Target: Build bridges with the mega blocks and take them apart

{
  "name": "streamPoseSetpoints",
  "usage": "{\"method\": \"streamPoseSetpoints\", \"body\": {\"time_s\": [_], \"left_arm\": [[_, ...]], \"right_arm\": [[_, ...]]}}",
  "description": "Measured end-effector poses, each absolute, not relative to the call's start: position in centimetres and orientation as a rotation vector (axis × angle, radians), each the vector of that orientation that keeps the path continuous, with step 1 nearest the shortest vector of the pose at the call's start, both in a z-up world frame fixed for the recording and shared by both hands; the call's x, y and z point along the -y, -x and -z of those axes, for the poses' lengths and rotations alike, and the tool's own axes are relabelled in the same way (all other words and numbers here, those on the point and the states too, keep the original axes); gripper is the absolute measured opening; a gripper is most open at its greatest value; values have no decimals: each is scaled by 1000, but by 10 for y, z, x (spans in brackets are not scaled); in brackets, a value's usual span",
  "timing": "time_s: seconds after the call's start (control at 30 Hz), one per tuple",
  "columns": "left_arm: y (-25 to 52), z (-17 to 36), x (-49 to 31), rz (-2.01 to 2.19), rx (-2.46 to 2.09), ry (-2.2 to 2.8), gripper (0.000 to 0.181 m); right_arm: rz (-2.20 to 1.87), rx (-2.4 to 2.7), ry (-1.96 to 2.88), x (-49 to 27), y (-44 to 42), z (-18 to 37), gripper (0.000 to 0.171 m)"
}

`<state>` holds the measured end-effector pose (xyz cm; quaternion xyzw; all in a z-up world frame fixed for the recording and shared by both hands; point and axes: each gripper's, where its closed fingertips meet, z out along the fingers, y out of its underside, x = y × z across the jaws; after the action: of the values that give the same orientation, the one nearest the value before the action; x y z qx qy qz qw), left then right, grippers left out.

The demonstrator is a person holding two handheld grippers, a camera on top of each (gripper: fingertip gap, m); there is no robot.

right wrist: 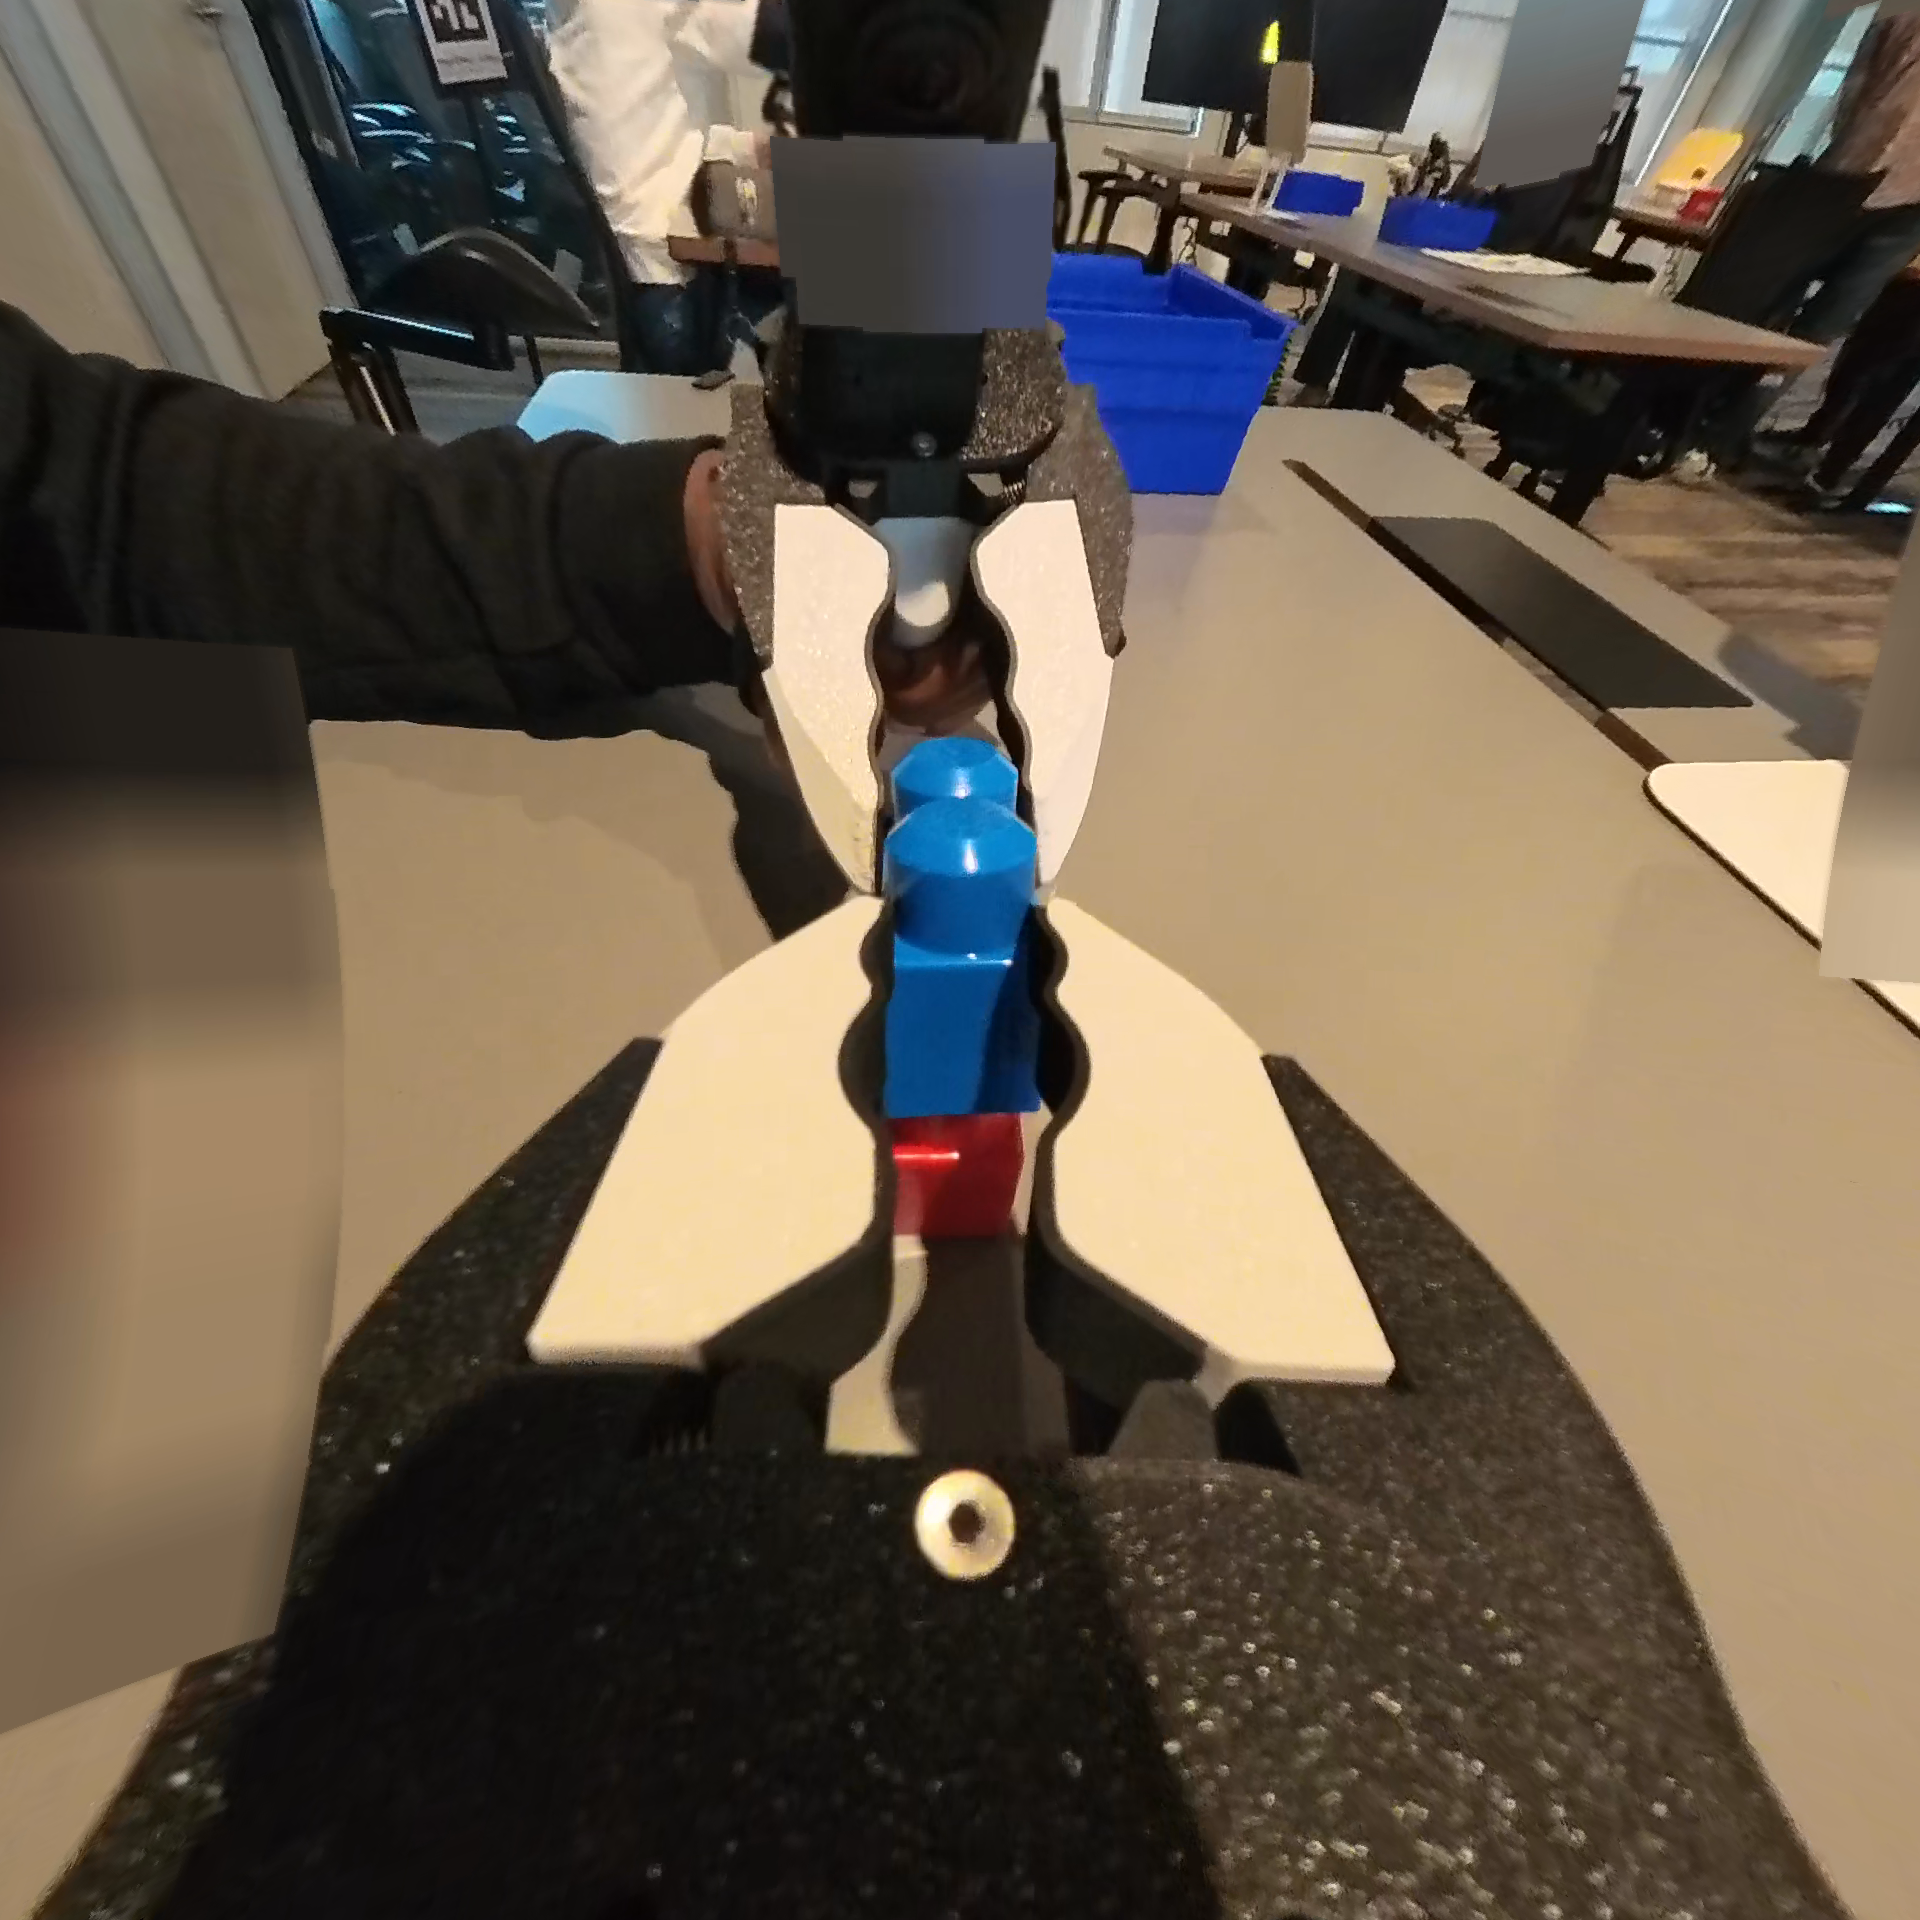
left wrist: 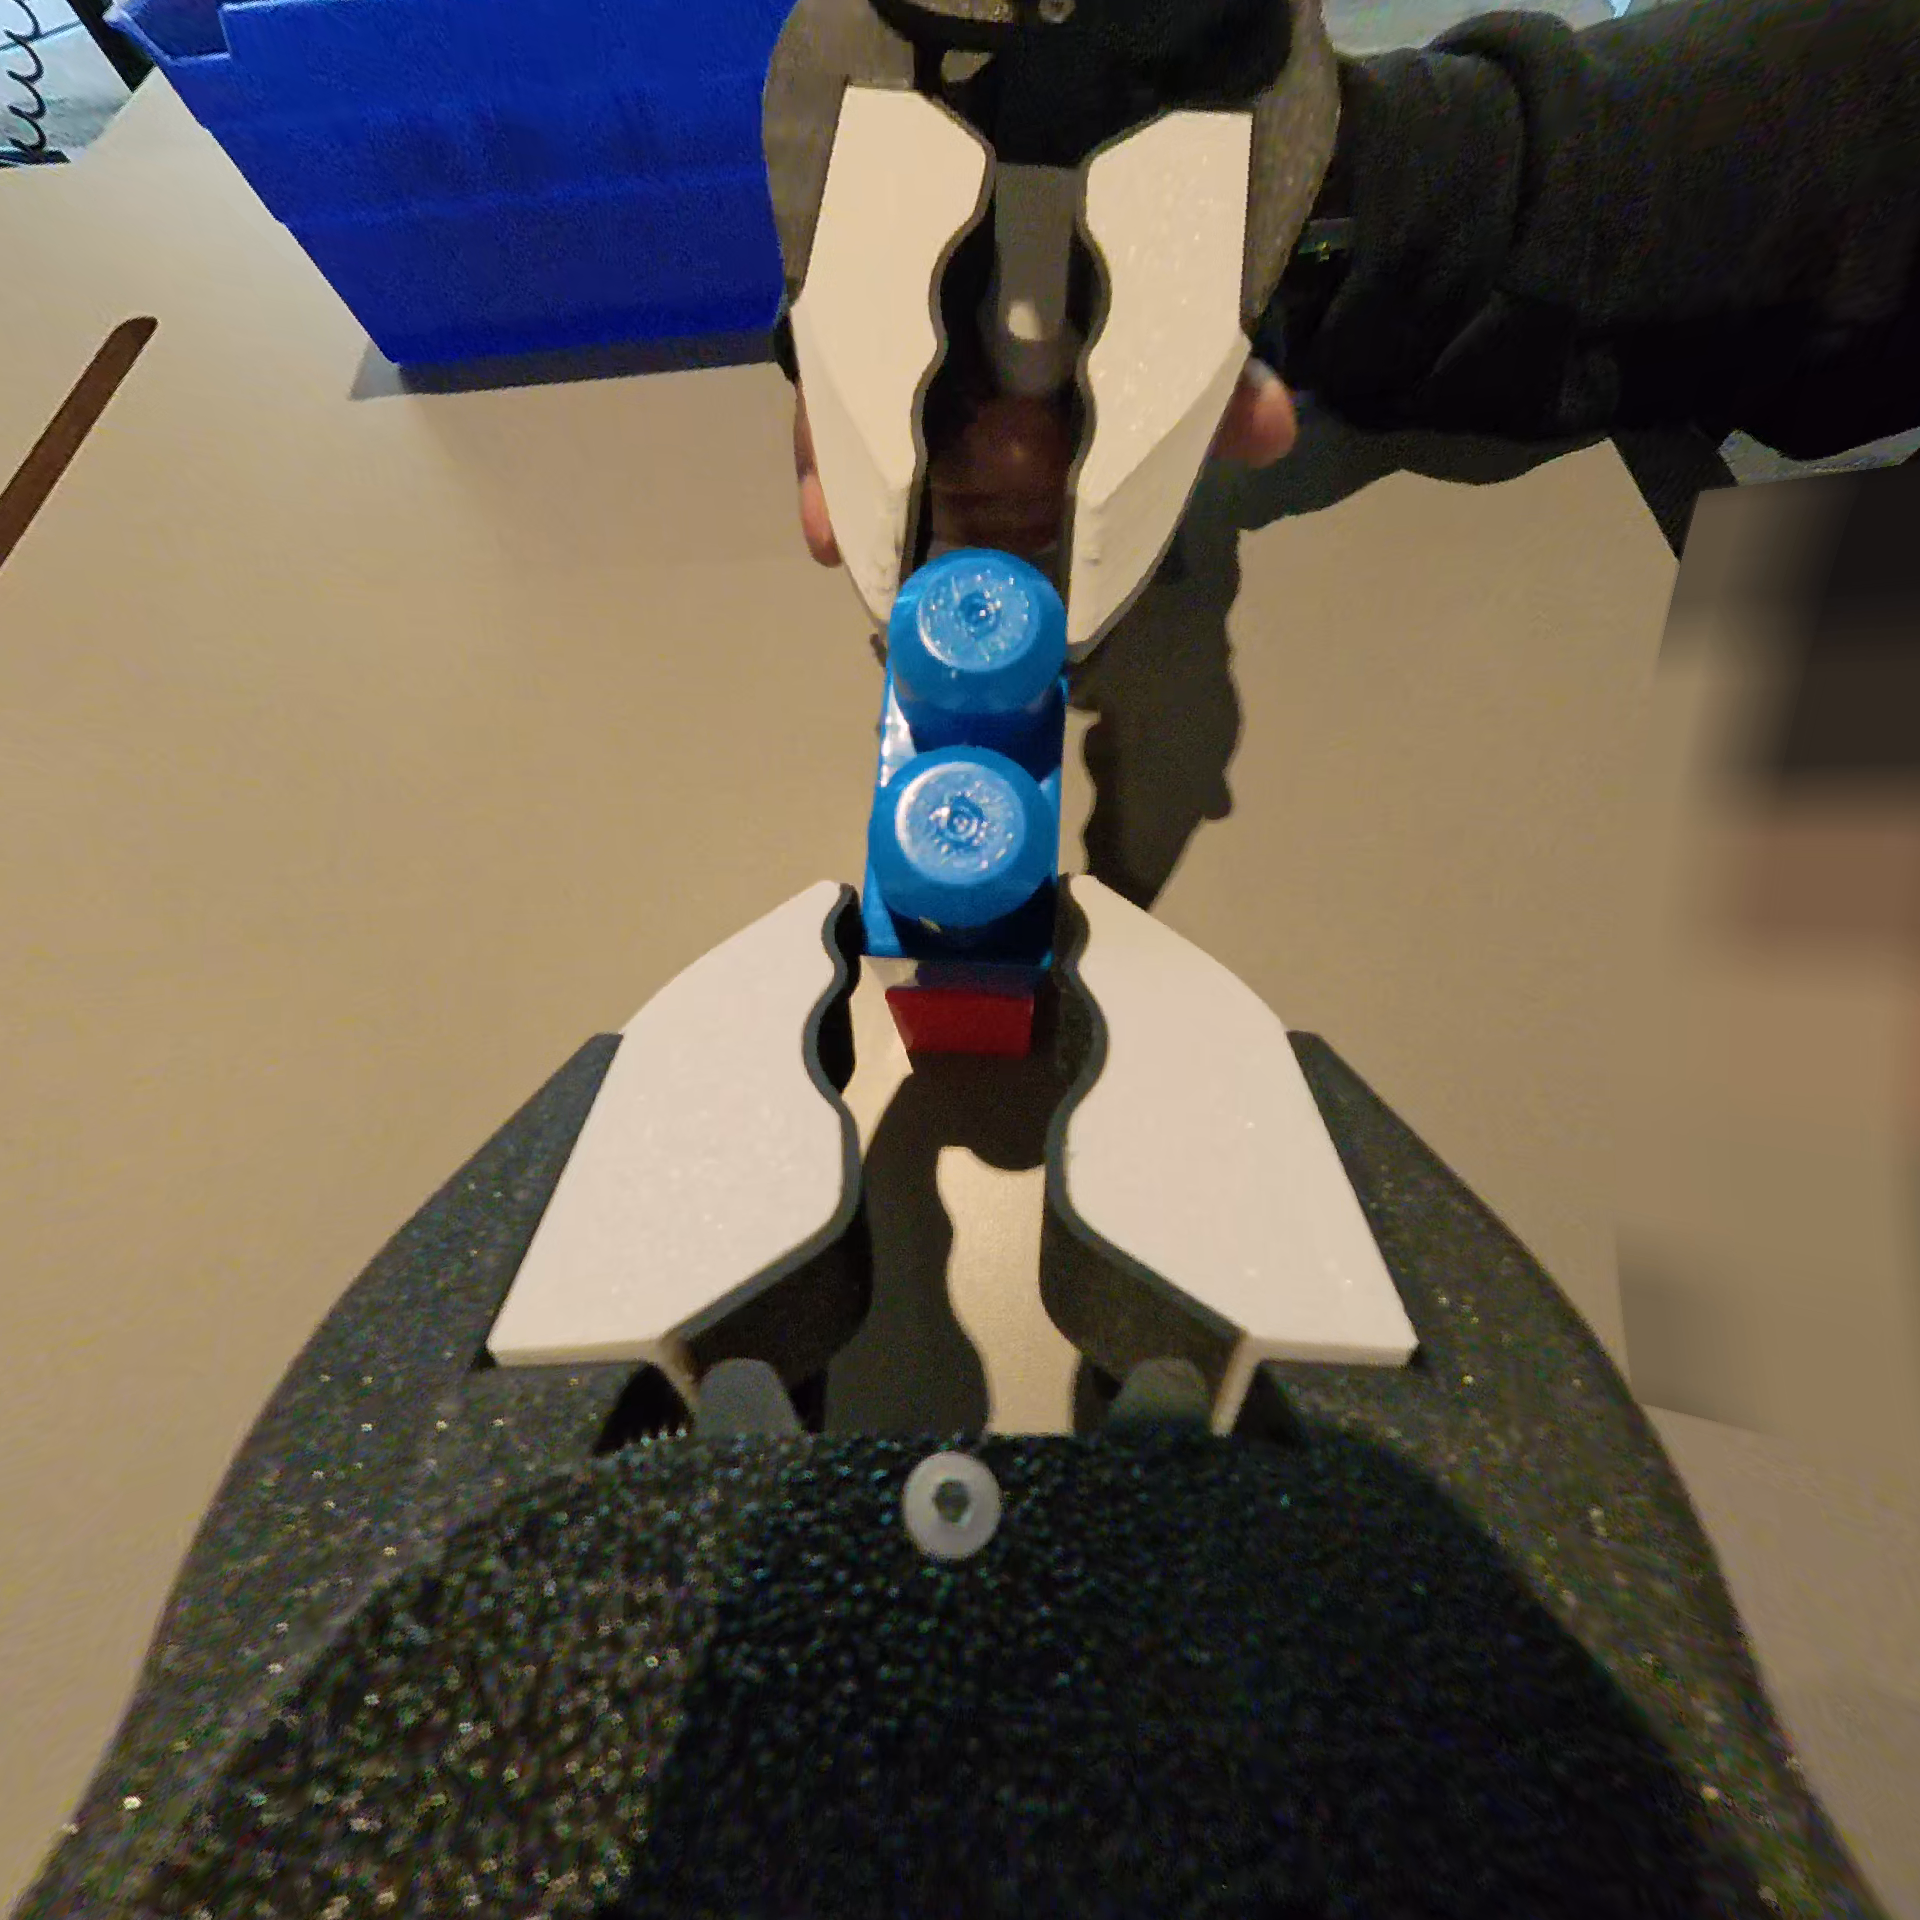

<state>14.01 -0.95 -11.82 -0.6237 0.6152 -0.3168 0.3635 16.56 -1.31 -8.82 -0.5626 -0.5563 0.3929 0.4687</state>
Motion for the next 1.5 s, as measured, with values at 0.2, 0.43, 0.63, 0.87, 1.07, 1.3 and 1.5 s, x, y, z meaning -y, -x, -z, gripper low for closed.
{"method": "streamPoseSetpoints", "body": {"time_s": [0.2,0.43,0.63,0.87,1.07,1.3,1.5], "left_arm": [[-143,114,8,814,-1560,1586,34],[-143,115,8,885,-1518,1600,35],[-142,119,7,874,-1526,1620,35],[-142,123,7,849,-1542,1645,35],[-142,124,7,816,-1555,1646,35],[-142,124,7,789,-1557,1635,35],[-143,123,6,830,-1518,1626,35]], "right_arm": [[-922,1413,1441,12,-171,97,24],[-961,1377,1461,10,-170,98,24],[-974,1359,1493,9,-169,99,25],[-999,1333,1535,9,-170,103,25],[-1000,1306,1562,9,-170,105,26],[-1015,1284,1575,9,-170,105,27],[-1015,1287,1540,9,-170,103,25]]}}
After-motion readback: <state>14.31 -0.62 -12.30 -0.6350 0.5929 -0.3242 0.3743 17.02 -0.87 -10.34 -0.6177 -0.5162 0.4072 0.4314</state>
